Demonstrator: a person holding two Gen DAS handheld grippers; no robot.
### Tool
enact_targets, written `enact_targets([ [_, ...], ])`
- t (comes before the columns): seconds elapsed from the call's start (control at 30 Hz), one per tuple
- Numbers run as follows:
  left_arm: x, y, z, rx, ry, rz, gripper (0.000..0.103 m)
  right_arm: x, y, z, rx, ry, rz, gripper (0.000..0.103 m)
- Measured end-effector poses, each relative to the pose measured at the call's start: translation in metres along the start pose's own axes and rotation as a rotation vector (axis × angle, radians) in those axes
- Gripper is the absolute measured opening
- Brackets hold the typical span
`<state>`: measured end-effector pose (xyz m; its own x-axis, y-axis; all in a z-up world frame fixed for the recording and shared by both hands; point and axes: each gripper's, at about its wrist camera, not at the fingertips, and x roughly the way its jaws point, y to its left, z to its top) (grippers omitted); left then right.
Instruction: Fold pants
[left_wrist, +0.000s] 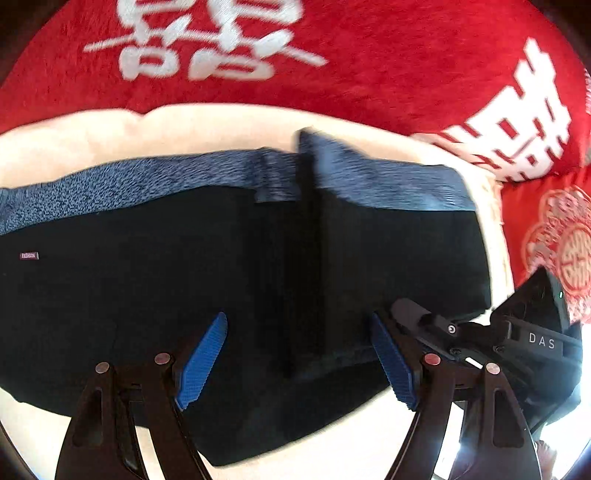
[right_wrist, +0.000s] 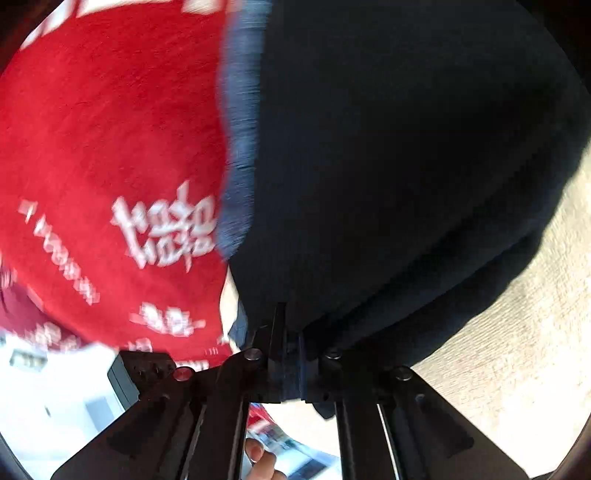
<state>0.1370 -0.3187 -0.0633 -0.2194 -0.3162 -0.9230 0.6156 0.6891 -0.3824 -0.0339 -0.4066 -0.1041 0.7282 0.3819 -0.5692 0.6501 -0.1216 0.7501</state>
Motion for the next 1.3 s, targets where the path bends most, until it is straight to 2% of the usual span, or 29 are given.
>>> enact_targets([
  [0.07,-0.011,-0.009,-0.009,0.039,-0.027,0.027,0.080,-0.005,0.016,-0.011,-0.120,0.041,-0.072,0.005],
  [0.13,-0.016,-0.012,-0.018,0.062,-0.062,0.105,0.080,-0.005,0.012,-0.015,-0.144,0.049,-0.132,0.008],
  [0.2,-0.015,-0.001,-0.023,0.020,-0.055,0.154,0.080,-0.005,0.003,-0.011,-0.119,0.034,-0.129,0.011],
  [0.23,-0.017,0.006,-0.023,-0.016,-0.048,0.148,0.080,-0.005,0.000,-0.011,-0.098,0.037,-0.110,0.017],
  [0.27,-0.021,0.015,-0.023,-0.057,-0.059,0.138,0.080,-0.005,-0.002,-0.013,-0.081,0.045,-0.076,0.040],
  [0.3,-0.025,0.021,-0.023,-0.071,-0.072,0.144,0.080,-0.006,-0.004,-0.017,-0.076,0.056,-0.055,0.054],
  [0.33,-0.026,0.023,-0.022,-0.077,-0.083,0.158,0.080,-0.006,-0.004,-0.022,-0.087,0.063,-0.049,0.061],
  [0.43,-0.028,0.036,-0.021,-0.094,-0.084,0.189,0.080,-0.007,-0.006,-0.028,-0.100,0.046,-0.027,0.061],
  [0.63,-0.031,0.041,-0.027,-0.099,-0.077,0.199,0.080,0.009,-0.019,-0.012,0.019,-0.015,0.031,0.061],
  [0.67,-0.030,0.040,-0.028,-0.096,-0.073,0.202,0.080,0.012,-0.019,-0.010,0.027,-0.018,0.042,0.056],
  [0.7,-0.029,0.041,-0.029,-0.095,-0.069,0.205,0.080,0.017,-0.019,-0.007,0.040,-0.014,0.055,0.045],
  [0.73,-0.029,0.042,-0.030,-0.098,-0.064,0.211,0.080,0.019,-0.017,-0.005,0.045,-0.007,0.062,0.012],
  [0.83,-0.037,0.043,-0.033,-0.104,-0.080,0.227,0.080,0.007,-0.002,-0.006,-0.026,0.017,0.095,0.012],
  [0.9,-0.048,0.043,-0.036,-0.098,-0.111,0.240,0.080,-0.003,0.019,-0.017,-0.149,0.047,0.047,0.012],
  [0.97,-0.054,0.044,-0.040,-0.085,-0.128,0.266,0.080,0.001,0.021,-0.025,-0.159,0.061,0.021,0.012],
  [1.07,-0.047,0.047,-0.040,-0.094,-0.104,0.302,0.080,0.031,0.009,-0.027,-0.132,0.087,-0.030,0.012],
  [1.13,-0.044,0.049,-0.039,-0.112,-0.098,0.314,0.080,0.048,-0.001,-0.024,-0.164,0.078,-0.117,0.014],
  [1.2,-0.044,0.047,-0.037,-0.106,-0.107,0.336,0.080,0.045,-0.004,-0.023,-0.129,0.076,-0.078,0.022],
  [1.27,-0.043,0.043,-0.035,-0.094,-0.119,0.346,0.080,0.038,0.006,-0.025,-0.169,0.159,-0.102,0.046],
  [1.3,-0.043,0.040,-0.033,-0.086,-0.114,0.350,0.080,0.031,0.015,-0.026,-0.205,0.196,-0.114,0.052],
])
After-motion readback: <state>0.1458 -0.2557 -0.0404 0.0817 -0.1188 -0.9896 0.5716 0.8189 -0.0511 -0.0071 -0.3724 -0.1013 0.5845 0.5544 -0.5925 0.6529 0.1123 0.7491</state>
